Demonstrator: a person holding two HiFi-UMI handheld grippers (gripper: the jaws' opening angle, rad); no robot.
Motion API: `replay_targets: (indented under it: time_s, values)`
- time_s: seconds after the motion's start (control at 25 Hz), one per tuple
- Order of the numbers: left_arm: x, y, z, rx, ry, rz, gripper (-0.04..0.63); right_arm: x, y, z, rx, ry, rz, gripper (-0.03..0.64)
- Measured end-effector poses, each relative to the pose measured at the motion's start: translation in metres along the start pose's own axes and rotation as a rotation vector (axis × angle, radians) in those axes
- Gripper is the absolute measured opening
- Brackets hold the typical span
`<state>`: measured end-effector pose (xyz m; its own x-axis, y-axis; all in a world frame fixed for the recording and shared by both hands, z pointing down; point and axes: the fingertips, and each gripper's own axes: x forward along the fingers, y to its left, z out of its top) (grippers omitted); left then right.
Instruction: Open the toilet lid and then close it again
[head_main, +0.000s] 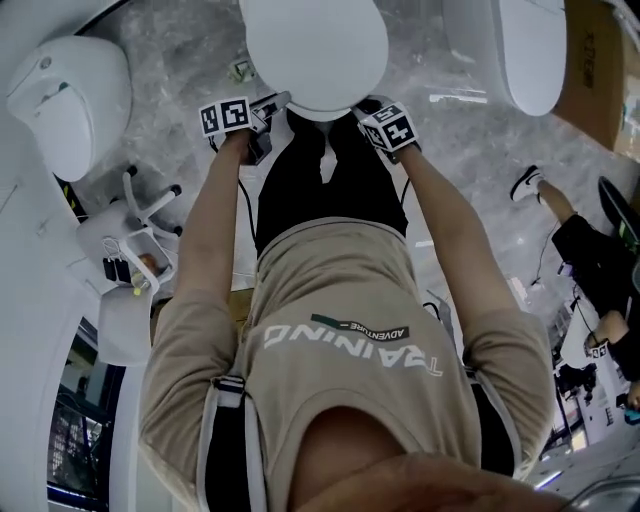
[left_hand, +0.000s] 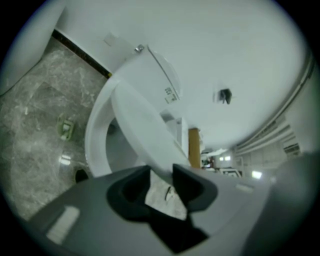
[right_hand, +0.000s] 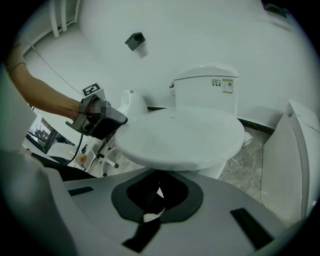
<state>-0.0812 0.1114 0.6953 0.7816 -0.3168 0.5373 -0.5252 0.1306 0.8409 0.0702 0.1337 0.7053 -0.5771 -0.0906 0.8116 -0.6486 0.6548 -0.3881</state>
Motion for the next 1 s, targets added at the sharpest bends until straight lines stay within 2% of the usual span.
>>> replay_targets:
  time_s: [0.2,0.56,0.72,0.88,1.0]
  values:
    - [-0.020,-0.005,0.042,-0.038,-0.015,-0.037,0.146,0.003,0.000,0.050,0.013,0.004,-0.028,0.009]
    - [-0.034,-0.036,0.085,-0.080,-0.076,-0.127,0.153,-0.014,-0.013,0.107,0.042,-0.043,-0.044,0.009]
    - [-0.040,-0.050,0.109,-0.108,-0.144,-0.144,0.155,-0.022,-0.018,0.133,-0.012,-0.051,-0.009,0.009]
    - [-0.049,-0.060,0.120,-0.177,-0.260,-0.168,0.152,-0.031,-0.018,0.142,-0.127,-0.001,0.038,0.009]
    - [-0.057,-0.066,0.126,-0.203,-0.336,-0.178,0.143,-0.036,-0.025,0.152,-0.145,0.005,0.066,0.009]
